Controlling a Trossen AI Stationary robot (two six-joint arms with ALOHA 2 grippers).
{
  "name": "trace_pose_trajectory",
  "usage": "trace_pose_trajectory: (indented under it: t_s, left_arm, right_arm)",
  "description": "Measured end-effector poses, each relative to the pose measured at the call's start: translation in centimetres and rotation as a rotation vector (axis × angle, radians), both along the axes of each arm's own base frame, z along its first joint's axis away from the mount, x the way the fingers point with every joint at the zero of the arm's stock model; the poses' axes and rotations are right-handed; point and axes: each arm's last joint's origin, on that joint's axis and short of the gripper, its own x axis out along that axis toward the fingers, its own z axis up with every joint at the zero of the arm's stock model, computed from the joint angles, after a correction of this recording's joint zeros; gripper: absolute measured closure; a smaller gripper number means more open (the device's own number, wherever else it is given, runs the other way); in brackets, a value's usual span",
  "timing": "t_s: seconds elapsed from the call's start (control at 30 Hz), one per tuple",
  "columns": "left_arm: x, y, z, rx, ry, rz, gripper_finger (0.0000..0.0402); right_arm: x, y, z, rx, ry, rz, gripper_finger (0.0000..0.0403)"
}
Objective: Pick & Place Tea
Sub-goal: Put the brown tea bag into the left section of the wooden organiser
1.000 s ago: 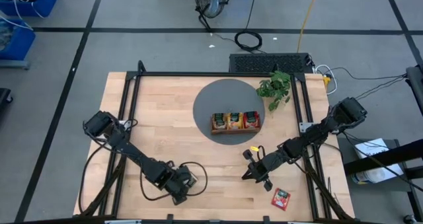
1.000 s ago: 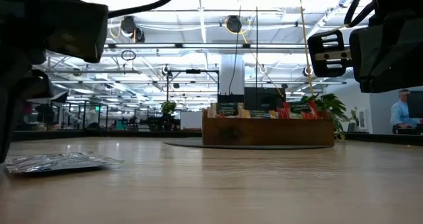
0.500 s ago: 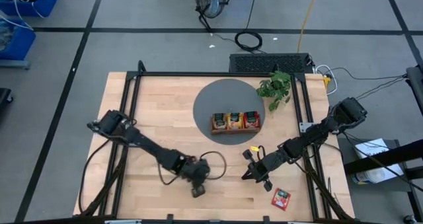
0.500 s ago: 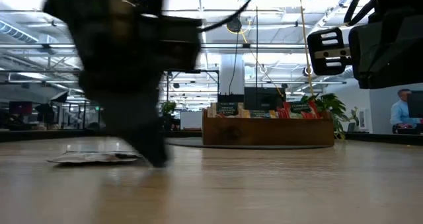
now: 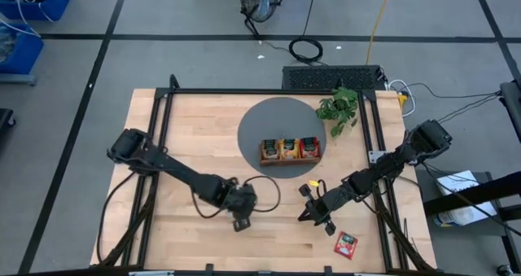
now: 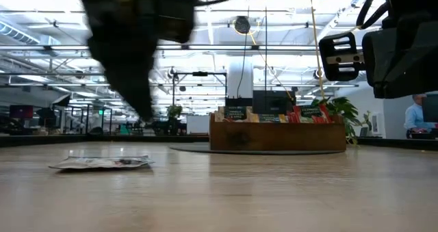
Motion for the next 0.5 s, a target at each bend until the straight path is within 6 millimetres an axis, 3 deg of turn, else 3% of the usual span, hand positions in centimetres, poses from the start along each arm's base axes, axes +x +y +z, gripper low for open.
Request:
trace_pose_trajectory:
  t_s: [0.1, 0.2, 0.33, 0.5]
  left_arm:
    - [-1.7, -0.4, 0.4, 0.065, 0.100, 0.082, 0.0360]
    - [-3.3, -0.3, -0.3, 0.168, 0.230, 0.155, 0.0360]
    - [-4.2, 0.2, -1.2, 0.224, 0.346, 0.261, 0.0360]
    - [-4.6, -0.1, -2.3, 0.176, 0.400, 0.247, 0.0360]
  right_arm:
    - [0.0, 0.0, 0.0, 0.000, 0.000, 0.000, 0.0399]
    - [0.0, 0.0, 0.0, 0.004, 0.000, -0.001, 0.0398]
    - [0.0, 0.0, 0.0, 0.006, -0.003, -0.002, 0.0399]
    - [0.0, 0.0, 0.1, 0.007, -0.009, -0.002, 0.0399]
